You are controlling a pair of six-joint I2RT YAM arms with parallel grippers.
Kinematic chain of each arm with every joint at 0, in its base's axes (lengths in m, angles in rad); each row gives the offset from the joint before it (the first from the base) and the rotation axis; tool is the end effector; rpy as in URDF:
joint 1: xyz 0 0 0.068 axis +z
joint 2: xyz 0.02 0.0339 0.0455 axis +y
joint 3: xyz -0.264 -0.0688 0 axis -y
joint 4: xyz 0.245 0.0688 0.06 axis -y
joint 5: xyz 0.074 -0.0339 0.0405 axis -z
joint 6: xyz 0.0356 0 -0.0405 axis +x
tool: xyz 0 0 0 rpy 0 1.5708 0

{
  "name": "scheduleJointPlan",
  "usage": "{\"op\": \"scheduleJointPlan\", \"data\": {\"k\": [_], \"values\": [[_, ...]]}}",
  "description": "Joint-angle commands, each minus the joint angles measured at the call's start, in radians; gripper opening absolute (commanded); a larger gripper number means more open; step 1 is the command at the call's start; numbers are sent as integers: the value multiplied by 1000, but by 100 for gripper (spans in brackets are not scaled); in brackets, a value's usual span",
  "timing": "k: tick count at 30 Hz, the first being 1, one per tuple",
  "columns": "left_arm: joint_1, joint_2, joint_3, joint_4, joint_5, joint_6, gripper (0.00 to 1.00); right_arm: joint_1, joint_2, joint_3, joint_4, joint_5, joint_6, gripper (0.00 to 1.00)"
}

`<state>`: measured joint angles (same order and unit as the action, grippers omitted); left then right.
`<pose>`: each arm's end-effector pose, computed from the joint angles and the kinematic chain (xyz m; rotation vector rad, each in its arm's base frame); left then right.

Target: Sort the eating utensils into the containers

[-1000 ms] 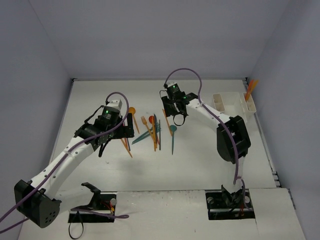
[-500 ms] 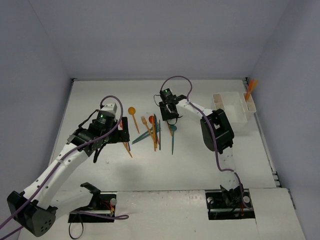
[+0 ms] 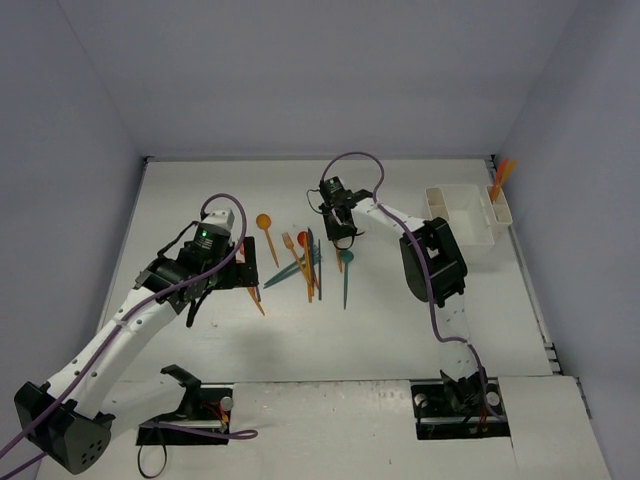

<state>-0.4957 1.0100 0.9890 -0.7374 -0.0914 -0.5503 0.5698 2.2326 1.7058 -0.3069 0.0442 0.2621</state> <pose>0.1821 -0.0948 0.3166 -0.1109 2.3602 -0.4139 0.4200 0.2672 0.1693 -0.3519 2.4045 0.3301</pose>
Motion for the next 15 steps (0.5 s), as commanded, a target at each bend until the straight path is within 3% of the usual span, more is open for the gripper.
{"op": "scheduleJointPlan", "data": {"k": [1, 3, 15], "values": [[7, -23, 16, 1, -11, 2, 97, 15, 9, 13, -50, -1, 14, 4], [8, -26, 16, -2, -11, 1, 97, 17, 7, 23, -52, 0, 11, 0], [8, -53, 27, -2, -33, 3, 97, 27, -124, 313, -46, -10, -47, 0]]}}
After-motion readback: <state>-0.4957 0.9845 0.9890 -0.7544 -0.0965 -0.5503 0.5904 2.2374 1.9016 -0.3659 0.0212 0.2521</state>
